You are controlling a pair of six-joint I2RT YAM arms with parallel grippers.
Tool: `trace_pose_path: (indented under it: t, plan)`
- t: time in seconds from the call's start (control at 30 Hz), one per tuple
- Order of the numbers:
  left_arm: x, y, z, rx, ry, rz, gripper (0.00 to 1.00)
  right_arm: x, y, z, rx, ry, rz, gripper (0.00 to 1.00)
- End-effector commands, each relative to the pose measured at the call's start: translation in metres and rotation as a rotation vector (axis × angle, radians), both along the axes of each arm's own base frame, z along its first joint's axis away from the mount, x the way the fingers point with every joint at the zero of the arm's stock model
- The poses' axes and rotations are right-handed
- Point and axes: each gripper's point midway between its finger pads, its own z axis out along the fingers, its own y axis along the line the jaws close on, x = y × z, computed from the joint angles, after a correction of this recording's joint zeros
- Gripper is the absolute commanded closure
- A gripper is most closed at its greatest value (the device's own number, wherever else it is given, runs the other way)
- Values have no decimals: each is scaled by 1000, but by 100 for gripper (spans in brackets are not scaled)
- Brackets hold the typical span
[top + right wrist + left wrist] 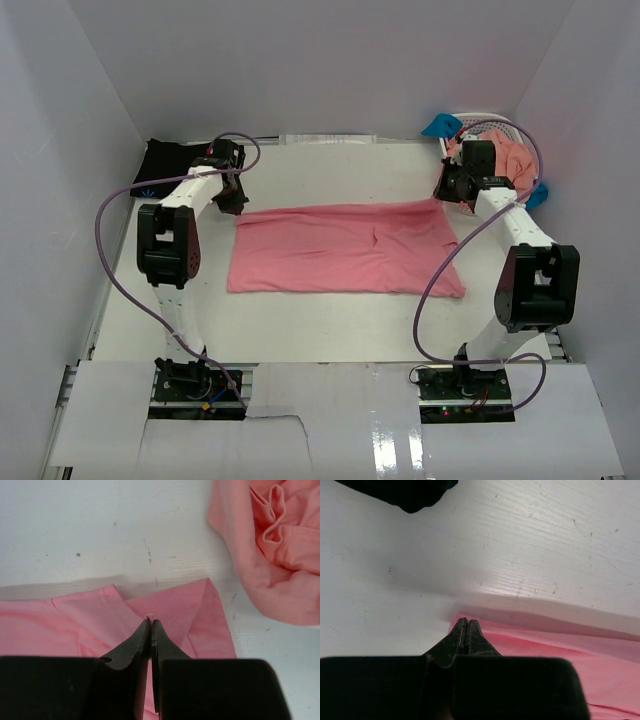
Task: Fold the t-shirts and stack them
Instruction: Grap the side of the flattened tshirt furthest away from the robot with both arms, then fold the other side of the tshirt into a rectangle
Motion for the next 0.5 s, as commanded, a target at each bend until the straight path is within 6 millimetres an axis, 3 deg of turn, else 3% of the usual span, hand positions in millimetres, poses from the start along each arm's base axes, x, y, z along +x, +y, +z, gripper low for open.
trace_pose_path:
  t: [0.0,0.3,0.43,0.47]
  plan:
    - [8,2,51,-8,-132,16,100,-13,-11,15,-1,-32,-51,92]
    - [19,-11,78,-70,-222,-24,100,-38,-22,14,12,-26,-87,92]
    - [16,-14,78,-81,-218,-39,100,-46,-22,14,11,-25,-93,92]
    - [15,-14,77,-80,-215,-40,100,-47,-34,14,10,-22,-121,92]
